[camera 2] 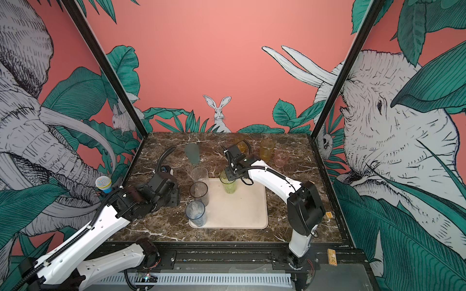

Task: Place the glasses into the tray
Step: Place the glass on the tray.

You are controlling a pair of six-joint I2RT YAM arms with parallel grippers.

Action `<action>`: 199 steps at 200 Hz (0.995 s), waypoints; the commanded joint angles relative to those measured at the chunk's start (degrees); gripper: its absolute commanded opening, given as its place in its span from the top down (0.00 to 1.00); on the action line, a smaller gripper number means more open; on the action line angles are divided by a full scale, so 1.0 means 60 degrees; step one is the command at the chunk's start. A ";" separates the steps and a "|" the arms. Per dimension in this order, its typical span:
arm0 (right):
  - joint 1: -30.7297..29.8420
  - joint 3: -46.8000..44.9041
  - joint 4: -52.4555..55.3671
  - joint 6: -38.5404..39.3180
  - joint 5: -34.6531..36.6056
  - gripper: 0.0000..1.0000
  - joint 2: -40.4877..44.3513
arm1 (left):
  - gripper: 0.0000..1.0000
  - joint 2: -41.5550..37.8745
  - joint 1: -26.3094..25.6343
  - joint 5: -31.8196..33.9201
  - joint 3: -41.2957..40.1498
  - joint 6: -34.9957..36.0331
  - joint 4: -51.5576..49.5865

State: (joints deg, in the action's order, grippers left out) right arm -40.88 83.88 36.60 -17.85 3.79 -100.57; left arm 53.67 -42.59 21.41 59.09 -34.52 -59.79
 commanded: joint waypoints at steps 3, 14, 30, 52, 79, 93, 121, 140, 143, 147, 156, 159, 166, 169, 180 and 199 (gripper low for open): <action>-0.0048 -0.0144 -0.0225 -0.0138 -0.0093 0.76 -0.0010 | 0.33 -0.0009 0.0039 -0.0025 0.0087 -0.0076 0.0048; -0.0053 -0.0151 -0.0260 -0.0153 -0.0113 0.77 -0.0023 | 0.33 -0.0009 0.0038 -0.0021 0.0083 -0.0076 0.0048; -0.0044 -0.0195 -0.0348 -0.0174 -0.0150 0.77 -0.0047 | 0.33 0.0004 0.0038 -0.0023 0.0084 -0.0087 0.0063; -0.0049 -0.0254 -0.0446 -0.0194 -0.0184 0.76 -0.0046 | 0.33 0.0003 0.0038 -0.0049 0.0071 -0.0104 0.0049; -0.0043 -0.0254 -0.0427 -0.0170 -0.0142 0.75 0.0000 | 0.33 -0.0026 0.0037 -0.0038 0.0054 -0.0120 0.0006; -0.0054 -0.0204 -0.0373 -0.0122 -0.0094 0.71 0.0033 | 0.33 -0.0078 0.0038 -0.0012 0.0054 -0.0134 -0.0014; -0.0047 -0.0059 -0.0209 -0.0012 0.0049 0.65 0.0163 | 0.33 -0.0168 0.0038 0.0020 0.0014 -0.0150 -0.0055; -0.0056 0.0131 0.0000 0.0089 0.0155 0.60 0.0256 | 0.33 -0.0213 0.0037 0.0035 0.0003 -0.0178 -0.0080; -0.0056 0.0162 0.0026 0.0109 0.0160 0.59 0.0272 | 0.33 -0.0211 0.0037 0.0043 -0.0004 -0.0180 -0.0078; -0.0049 0.0212 0.0073 0.0119 0.0174 0.58 0.0281 | 0.33 -0.0215 0.0037 0.0050 -0.0005 -0.0172 -0.0083; -0.0047 0.0332 0.0183 0.0186 0.0200 0.57 0.0326 | 0.33 -0.0238 0.0038 0.0063 -0.0005 -0.0173 -0.0096; -0.0047 0.0365 0.0224 0.0197 0.0202 0.56 0.0338 | 0.33 -0.0239 0.0038 0.0064 -0.0005 -0.0178 -0.0093; -0.0046 0.0499 0.0335 0.0242 0.0189 0.56 0.0381 | 0.33 -0.0243 0.0037 0.0078 0.0003 -0.0179 -0.0096; -0.0043 0.0539 0.0361 0.0248 0.0196 0.56 0.0395 | 0.33 -0.0231 0.0037 0.0087 0.0004 -0.0168 -0.0096; -0.0055 0.0749 0.0502 0.0295 0.0161 0.55 0.0443 | 0.33 -0.0229 0.0045 0.0122 0.0035 -0.0151 -0.0095; -0.0056 0.1066 0.0648 0.0355 0.0033 0.54 0.0555 | 0.33 -0.0171 0.0045 0.0158 0.0176 -0.0081 -0.0083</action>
State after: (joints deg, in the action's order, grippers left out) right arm -40.88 86.80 38.41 -16.91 4.01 -100.42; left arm 53.23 -42.59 21.47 59.09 -34.57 -59.83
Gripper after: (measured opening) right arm 0.452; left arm 0.670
